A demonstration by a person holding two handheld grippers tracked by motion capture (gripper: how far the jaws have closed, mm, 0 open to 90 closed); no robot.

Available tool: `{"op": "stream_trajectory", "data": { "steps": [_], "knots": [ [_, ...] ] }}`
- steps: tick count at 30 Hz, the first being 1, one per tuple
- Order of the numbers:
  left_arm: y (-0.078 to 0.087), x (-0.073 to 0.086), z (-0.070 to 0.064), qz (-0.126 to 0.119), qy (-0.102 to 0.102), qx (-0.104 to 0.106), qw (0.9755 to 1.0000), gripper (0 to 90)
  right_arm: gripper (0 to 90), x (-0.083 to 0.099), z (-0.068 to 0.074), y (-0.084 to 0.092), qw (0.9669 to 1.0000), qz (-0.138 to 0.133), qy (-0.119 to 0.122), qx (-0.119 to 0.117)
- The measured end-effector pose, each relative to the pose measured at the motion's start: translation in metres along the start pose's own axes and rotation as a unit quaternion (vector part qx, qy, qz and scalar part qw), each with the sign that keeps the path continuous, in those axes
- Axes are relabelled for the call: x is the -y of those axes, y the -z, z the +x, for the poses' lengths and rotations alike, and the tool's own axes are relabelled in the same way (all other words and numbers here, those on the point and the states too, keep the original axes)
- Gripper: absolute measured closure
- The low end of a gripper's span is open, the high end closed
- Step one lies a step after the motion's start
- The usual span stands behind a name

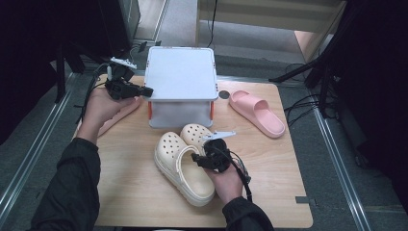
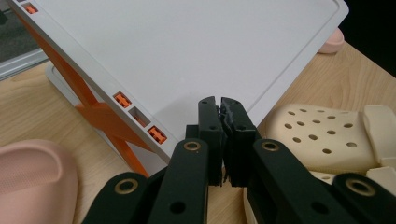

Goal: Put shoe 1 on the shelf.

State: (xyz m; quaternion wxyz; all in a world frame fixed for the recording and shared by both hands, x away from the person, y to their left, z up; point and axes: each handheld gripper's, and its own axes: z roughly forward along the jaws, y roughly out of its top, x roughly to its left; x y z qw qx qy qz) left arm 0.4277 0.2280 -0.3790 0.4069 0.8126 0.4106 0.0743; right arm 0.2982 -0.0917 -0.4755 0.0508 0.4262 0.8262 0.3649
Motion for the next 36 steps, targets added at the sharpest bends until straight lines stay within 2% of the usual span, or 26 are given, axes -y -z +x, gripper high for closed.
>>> {"op": "stream_trajectory", "data": {
  "steps": [5, 12, 16, 20, 25, 30, 31, 36],
  "knots": [
    [0.0, 0.0, -0.001, 0.002, 0.004, -0.001, 1.0, 87.5, 66.3, -0.015, 0.001, 0.007, 0.9999, -0.007, 0.014, 0.005],
    [0.0, 0.0, 0.0, 0.002, 0.005, 0.001, 1.0, 87.8, 66.2, -0.042, -0.003, 0.005, 0.9995, -0.022, 0.018, 0.011],
    [0.0, 0.0, 0.001, 0.002, 0.006, 0.004, 1.0, 87.9, 66.3, -0.058, -0.008, -0.006, 0.9993, -0.03, 0.014, 0.02],
    [0.0, 0.0, 0.001, 0.002, 0.006, 0.004, 1.0, 87.9, 66.2, -0.073, -0.011, -0.025, 0.9987, -0.041, 0.007, 0.028],
    [0.0, 0.0, 0.002, 0.003, 0.006, 0.007, 1.0, 87.9, 66.2, -0.087, -0.018, -0.043, 0.9979, -0.044, 0.0, 0.048],
    [0.0, 0.0, 0.003, 0.006, 0.008, 0.011, 0.9999, 88.8, 66.2, -0.094, -0.026, -0.056, 0.9965, -0.047, -0.02, 0.066],
    [0.001, 0.0, 0.003, 0.006, 0.008, 0.01, 0.9999, 88.9, 66.2, -0.096, -0.027, -0.059, 0.9968, -0.048, -0.021, 0.061],
    [0.001, 0.0, 0.003, 0.005, 0.007, 0.009, 0.9999, 88.9, 66.1, -0.101, -0.022, -0.072, 0.9955, -0.046, -0.008, 0.082]
  ]
}}
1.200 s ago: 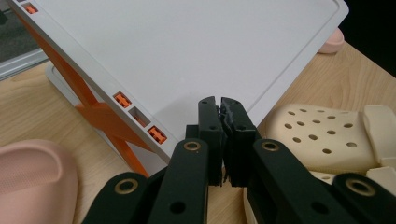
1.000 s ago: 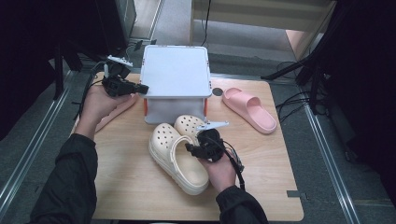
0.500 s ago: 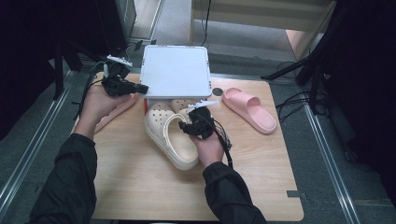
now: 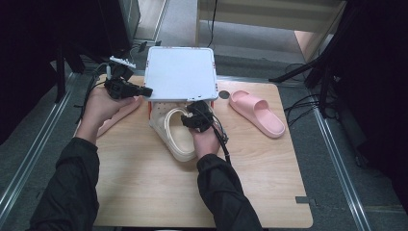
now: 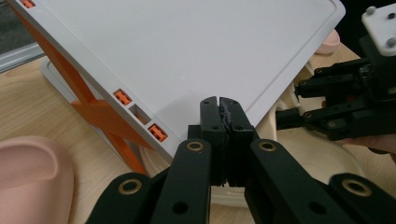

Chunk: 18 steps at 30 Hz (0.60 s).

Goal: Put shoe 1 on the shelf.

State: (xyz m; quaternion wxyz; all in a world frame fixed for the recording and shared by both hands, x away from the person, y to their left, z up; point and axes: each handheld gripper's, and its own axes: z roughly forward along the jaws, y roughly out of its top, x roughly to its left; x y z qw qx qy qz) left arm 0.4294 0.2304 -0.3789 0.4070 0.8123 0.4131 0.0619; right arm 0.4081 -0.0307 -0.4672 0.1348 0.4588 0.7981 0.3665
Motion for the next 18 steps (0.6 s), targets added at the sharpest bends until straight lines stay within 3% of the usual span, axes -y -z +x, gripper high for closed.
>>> {"op": "stream_trajectory", "data": {
  "steps": [6, 13, 18],
  "knots": [
    [0.0, 0.0, 0.0, -0.001, -0.001, 0.0, 1.0, 88.9, 65.6, 0.002, -0.001, -0.012, 0.9998, 0.005, -0.012, 0.013],
    [0.0, 0.0, 0.0, 0.001, -0.002, 0.001, 1.0, 89.0, 62.9, 0.003, -0.008, -0.013, 0.9995, 0.01, -0.027, -0.011],
    [0.0, 0.0, 0.0, 0.0, -0.002, 0.0, 1.0, 89.0, 56.8, 0.006, -0.005, -0.007, 0.9997, 0.008, -0.015, -0.016]
  ]
}}
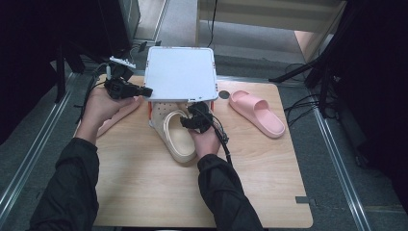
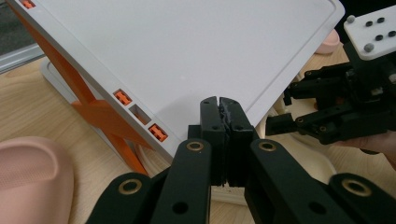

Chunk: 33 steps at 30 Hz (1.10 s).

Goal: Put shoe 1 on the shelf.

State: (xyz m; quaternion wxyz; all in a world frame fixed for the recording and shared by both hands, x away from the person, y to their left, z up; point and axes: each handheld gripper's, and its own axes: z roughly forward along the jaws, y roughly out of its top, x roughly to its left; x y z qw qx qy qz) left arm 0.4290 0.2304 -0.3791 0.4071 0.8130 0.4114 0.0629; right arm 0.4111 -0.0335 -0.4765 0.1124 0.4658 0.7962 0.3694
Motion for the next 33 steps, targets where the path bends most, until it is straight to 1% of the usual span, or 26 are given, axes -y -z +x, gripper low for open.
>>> {"op": "stream_trajectory", "data": {
  "steps": [2, 4, 5, 7, 9, 10, 11, 12, 16, 18, 20, 23, 27, 29, 30, 31, 33],
  "knots": [
    [0.0, 0.0, 0.0, -0.001, 0.0, -0.001, 1.0, 89.0, 55.4, 0.001, 0.001, 0.004, 1.0, -0.002, -0.003, -0.005],
    [0.0, 0.0, 0.0, -0.001, 0.0, -0.001, 1.0, 89.0, 54.9, 0.002, 0.002, 0.01, 1.0, -0.008, -0.002, -0.004],
    [0.0, 0.0, 0.0, -0.001, 0.0, 0.0, 1.0, 89.0, 54.4, 0.003, 0.001, 0.014, 0.9999, -0.014, 0.0, -0.008],
    [0.0, 0.0, 0.0, -0.001, 0.0, -0.001, 1.0, 89.0, 54.4, 0.006, 0.001, 0.021, 0.9999, -0.01, -0.004, -0.011],
    [0.0, 0.0, 0.0, -0.001, 0.0, -0.001, 1.0, 89.0, 55.7, 0.009, 0.001, 0.029, 0.9998, -0.016, 0.007, -0.01],
    [0.0, 0.0, 0.0, -0.001, 0.0, -0.001, 1.0, 89.0, 59.3, 0.012, 0.001, 0.034, 0.9996, -0.02, 0.013, -0.014],
    [0.0, 0.0, 0.0, -0.001, 0.0, -0.002, 1.0, 89.0, 60.7, 0.013, 0.002, 0.038, 0.9995, -0.022, 0.014, -0.018],
    [0.0, 0.0, 0.0, -0.001, 0.0, -0.002, 1.0, 88.9, 62.8, 0.015, 0.002, 0.042, 0.9994, -0.023, 0.014, -0.024],
    [0.0, 0.0, -0.001, 0.0, -0.001, -0.004, 1.0, 89.0, 74.2, 0.024, 0.006, 0.056, 0.9984, -0.025, 0.027, -0.043],
    [0.0, 0.0, -0.002, -0.001, 0.0, -0.005, 1.0, 89.0, 78.0, 0.03, 0.009, 0.061, 0.9979, -0.023, 0.036, -0.047],
    [0.0, 0.0, -0.001, 0.0, 0.0, -0.005, 1.0, 89.0, 81.3, 0.036, 0.01, 0.066, 0.9973, -0.024, 0.039, -0.056],
    [0.0, 0.0, -0.001, -0.001, 0.002, -0.004, 1.0, 89.0, 85.8, 0.046, 0.012, 0.071, 0.9965, -0.026, 0.036, -0.071],
    [0.0, 0.0, -0.001, -0.001, 0.002, -0.004, 1.0, 89.0, 90.0, 0.061, 0.017, 0.074, 0.9953, -0.021, 0.042, -0.085],
    [0.0, 0.0, -0.001, -0.002, 0.002, -0.003, 1.0, 89.0, 90.0, 0.068, 0.02, 0.074, 0.9944, -0.015, 0.057, -0.087],
    [0.0, 0.001, -0.001, -0.002, 0.003, -0.003, 1.0, 89.0, 90.0, 0.072, 0.022, 0.074, 0.9944, -0.01, 0.065, -0.083],
    [0.0, 0.001, -0.001, -0.003, 0.004, -0.003, 1.0, 89.0, 90.0, 0.076, 0.023, 0.074, 0.9933, -0.01, 0.075, -0.087],
    [0.0, 0.001, 0.0, -0.003, 0.004, -0.002, 1.0, 89.0, 90.0, 0.084, 0.025, 0.073, 0.9926, -0.007, 0.079, -0.092]
  ]
}}
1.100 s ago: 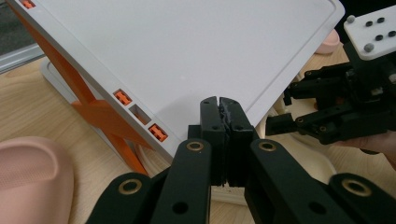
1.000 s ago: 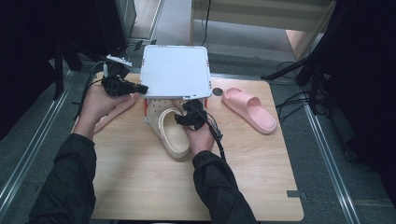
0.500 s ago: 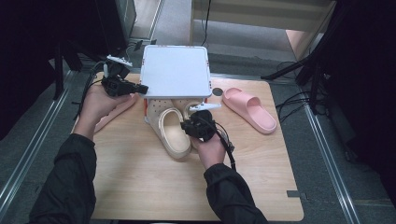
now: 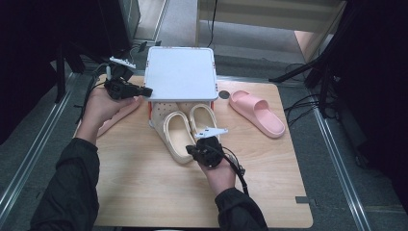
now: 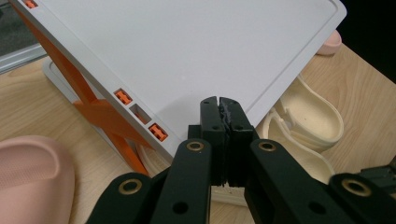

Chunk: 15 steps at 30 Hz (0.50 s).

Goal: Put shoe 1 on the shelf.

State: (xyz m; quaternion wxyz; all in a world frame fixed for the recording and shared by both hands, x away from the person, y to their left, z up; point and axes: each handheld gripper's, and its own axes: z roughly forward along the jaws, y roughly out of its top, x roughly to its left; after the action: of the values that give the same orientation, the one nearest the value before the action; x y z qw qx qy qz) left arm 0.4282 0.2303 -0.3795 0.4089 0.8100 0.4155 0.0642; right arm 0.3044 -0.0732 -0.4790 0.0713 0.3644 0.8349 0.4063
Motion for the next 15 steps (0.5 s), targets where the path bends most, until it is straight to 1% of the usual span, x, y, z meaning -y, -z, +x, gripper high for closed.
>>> {"op": "stream_trajectory", "data": {
  "steps": [2, 5, 6, 8, 10, 11, 12, 13, 15],
  "knots": [
    [0.0, 0.0, 0.0, 0.0, -0.001, 0.0, 1.0, 89.0, 90.0, 0.008, 0.002, -0.001, 0.9999, -0.001, 0.003, -0.01],
    [0.0, 0.0, 0.0, 0.0, -0.001, 0.0, 1.0, 89.0, 90.0, 0.02, 0.003, -0.005, 0.9998, 0.01, 0.009, -0.017],
    [0.0, 0.0, 0.0, -0.001, 0.0, 0.0, 1.0, 89.0, 90.0, 0.024, 0.003, -0.006, 0.9997, 0.015, 0.006, -0.02],
    [0.0, 0.0, 0.0, -0.001, 0.0, 0.0, 1.0, 89.0, 90.0, 0.03, 0.003, -0.009, 0.9994, 0.022, 0.008, -0.025],
    [0.0, 0.0, 0.0, -0.001, -0.001, -0.001, 1.0, 89.0, 90.0, 0.034, 0.003, -0.012, 0.9992, 0.031, 0.016, -0.019],
    [0.0, 0.0, -0.001, -0.001, -0.001, -0.001, 1.0, 89.0, 90.0, 0.035, 0.002, -0.015, 0.9988, 0.04, 0.022, -0.017],
    [0.0, 0.0, -0.001, -0.001, -0.001, -0.001, 1.0, 89.0, 90.0, 0.035, 0.001, -0.016, 0.9986, 0.045, 0.025, -0.01],
    [0.0, 0.0, -0.001, -0.001, -0.001, -0.001, 1.0, 89.1, 90.0, 0.035, 0.0, -0.019, 0.9985, 0.047, 0.029, -0.007],
    [0.0, 0.0, 0.0, -0.001, -0.002, -0.001, 1.0, 89.1, 90.0, 0.034, -0.003, -0.021, 0.9986, 0.044, 0.026, -0.012]
  ]
}}
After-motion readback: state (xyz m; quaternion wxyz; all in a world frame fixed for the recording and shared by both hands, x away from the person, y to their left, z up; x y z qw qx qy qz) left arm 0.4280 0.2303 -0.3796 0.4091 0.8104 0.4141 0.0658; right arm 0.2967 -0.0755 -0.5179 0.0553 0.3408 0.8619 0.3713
